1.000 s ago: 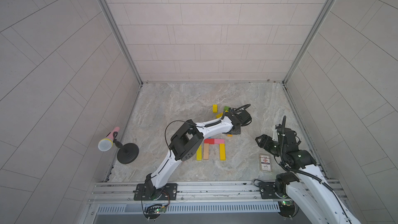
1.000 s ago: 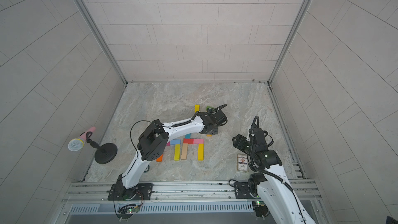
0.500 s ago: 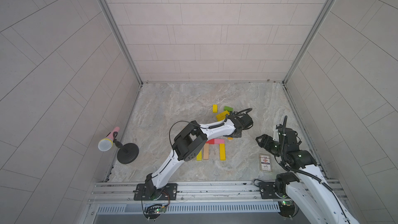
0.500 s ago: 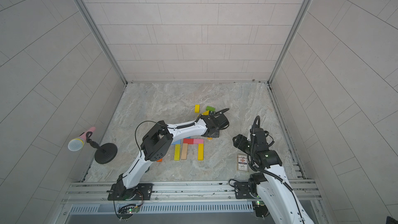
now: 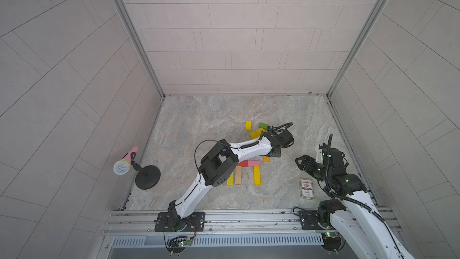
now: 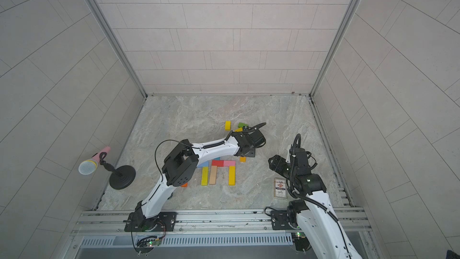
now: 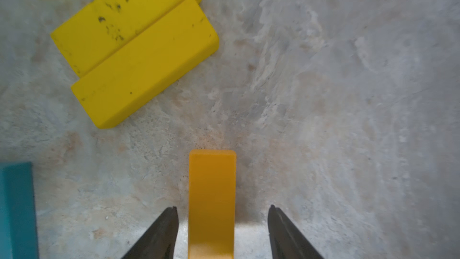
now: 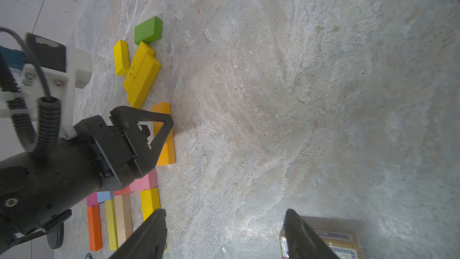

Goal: Assemble the letter h with building blocks
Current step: Place the building block at the center of the board.

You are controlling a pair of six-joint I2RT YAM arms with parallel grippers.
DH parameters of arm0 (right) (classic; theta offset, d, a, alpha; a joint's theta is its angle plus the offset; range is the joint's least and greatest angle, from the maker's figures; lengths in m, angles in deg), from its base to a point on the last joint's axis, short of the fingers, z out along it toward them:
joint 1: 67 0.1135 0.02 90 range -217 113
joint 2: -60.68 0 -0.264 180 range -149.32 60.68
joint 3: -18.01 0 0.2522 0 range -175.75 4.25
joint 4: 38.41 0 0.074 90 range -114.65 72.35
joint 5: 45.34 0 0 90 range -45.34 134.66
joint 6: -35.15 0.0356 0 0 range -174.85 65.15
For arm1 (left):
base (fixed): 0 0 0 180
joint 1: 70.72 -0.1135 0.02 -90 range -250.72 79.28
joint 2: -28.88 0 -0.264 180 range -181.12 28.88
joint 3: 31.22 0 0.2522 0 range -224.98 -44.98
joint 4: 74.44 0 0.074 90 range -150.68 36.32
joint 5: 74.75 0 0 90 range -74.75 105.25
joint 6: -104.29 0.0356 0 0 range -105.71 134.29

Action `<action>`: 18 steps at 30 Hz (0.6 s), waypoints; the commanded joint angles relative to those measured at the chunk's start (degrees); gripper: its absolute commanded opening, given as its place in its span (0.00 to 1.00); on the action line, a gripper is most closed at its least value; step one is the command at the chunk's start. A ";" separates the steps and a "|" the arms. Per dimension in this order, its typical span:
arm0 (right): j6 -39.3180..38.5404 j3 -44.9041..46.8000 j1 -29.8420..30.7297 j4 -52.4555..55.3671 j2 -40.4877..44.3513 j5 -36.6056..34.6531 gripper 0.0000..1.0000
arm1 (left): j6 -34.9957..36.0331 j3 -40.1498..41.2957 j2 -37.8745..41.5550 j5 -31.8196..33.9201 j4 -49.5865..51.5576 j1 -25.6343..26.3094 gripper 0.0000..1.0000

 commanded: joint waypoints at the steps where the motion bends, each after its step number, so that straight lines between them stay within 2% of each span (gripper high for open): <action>1: -1.83 0.25 -0.19 0.27 0.26 1.28 0.77 | 3.21 -2.04 10.95 1.54 -4.90 -0.19 0.67; 5: -4.72 -0.98 -0.08 -1.31 -0.67 3.15 0.76 | 6.98 3.95 23.14 -3.04 -12.09 -0.15 0.73; 7: -4.61 -1.52 0.37 -3.19 -1.43 4.11 0.76 | 8.05 11.22 31.40 -5.62 -16.47 -0.19 0.78; 10: -3.83 -3.52 4.13 -7.47 -5.92 3.00 0.76 | 11.35 27.51 45.39 -8.88 -26.34 -0.14 0.88; 12: -4.09 -6.39 10.32 -10.07 -11.88 -2.10 0.76 | 12.09 37.28 53.64 -10.74 -30.86 -0.16 0.95; 14: -4.98 -9.66 15.90 -11.37 -18.54 -8.41 0.76 | 12.57 44.35 60.28 -10.60 -31.24 -0.20 0.99; 18: -4.98 -21.22 17.64 -12.50 -36.02 -10.59 0.80 | 13.96 53.70 71.51 -9.60 -26.27 -0.14 1.00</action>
